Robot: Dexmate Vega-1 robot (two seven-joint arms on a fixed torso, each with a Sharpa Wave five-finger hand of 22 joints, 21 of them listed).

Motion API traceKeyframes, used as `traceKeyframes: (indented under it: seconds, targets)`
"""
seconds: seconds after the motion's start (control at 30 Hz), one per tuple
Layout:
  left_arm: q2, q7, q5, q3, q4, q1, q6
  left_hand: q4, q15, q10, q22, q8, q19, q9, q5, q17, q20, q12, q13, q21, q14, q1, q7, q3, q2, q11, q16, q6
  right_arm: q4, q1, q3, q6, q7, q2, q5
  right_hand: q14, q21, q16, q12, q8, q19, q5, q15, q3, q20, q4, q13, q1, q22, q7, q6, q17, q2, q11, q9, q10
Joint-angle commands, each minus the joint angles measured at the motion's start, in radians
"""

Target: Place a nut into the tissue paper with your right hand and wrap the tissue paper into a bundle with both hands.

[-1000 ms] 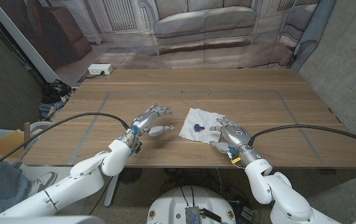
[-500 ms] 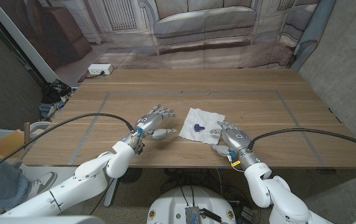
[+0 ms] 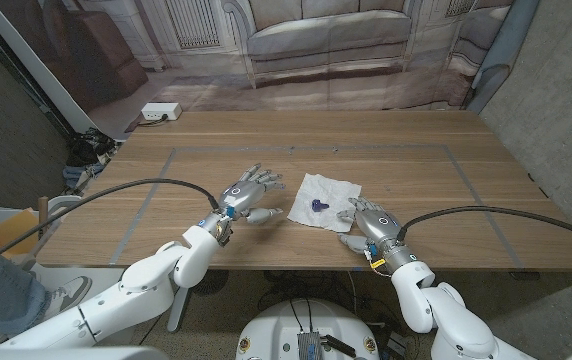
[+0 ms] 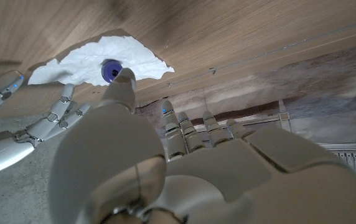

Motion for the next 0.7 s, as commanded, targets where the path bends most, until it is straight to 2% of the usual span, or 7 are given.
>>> traceKeyframes:
  seconds: [0.03,0.33,0.7]
  targets:
    - [0.007,-0.016,0.108,0.02,-0.034,0.006,0.056,0.0,-0.082,-0.002,0.006,-0.004,-0.012,0.003,0.004,0.002,-0.002,0.002,0.002,-0.001,-0.009,0.014,-0.01,0.008,-0.006,-0.001,0.0,0.007,0.003,0.005,-0.012,-0.005,-0.021,0.005,-0.009,-0.006,0.004,0.006,0.003,0.005,-0.009,0.007,0.002,0.002,0.002,-0.003,0.001,0.017,-0.001,0.0,0.004,-0.001,0.001,0.0,0.001,-0.008]
    - [-0.005,-0.012,0.175,0.047,-0.028,0.003,0.064,0.003,-0.083,0.007,0.006,-0.002,-0.012,0.004,0.003,0.002,-0.002,0.009,0.002,0.003,-0.004,0.023,-0.009,0.01,-0.009,-0.008,0.005,0.017,0.037,-0.017,-0.012,0.019,-0.123,0.015,-0.023,0.003,0.009,0.012,0.008,0.005,-0.001,0.012,-0.006,0.004,0.002,-0.005,0.0,0.024,-0.001,0.0,0.001,-0.001,0.002,-0.002,0.001,-0.005]
    - [-0.022,-0.025,0.175,0.06,-0.004,-0.002,0.061,0.006,-0.083,0.016,0.006,0.001,-0.011,0.004,0.002,0.002,0.004,0.014,0.002,0.006,0.003,0.031,-0.008,0.011,-0.013,-0.013,0.009,0.031,0.046,-0.022,-0.014,0.017,-0.127,0.015,-0.028,0.014,0.012,0.018,0.014,0.007,0.004,0.019,-0.009,0.005,-0.001,-0.006,0.0,0.031,-0.001,0.0,0.003,-0.001,0.001,-0.005,0.003,0.001]
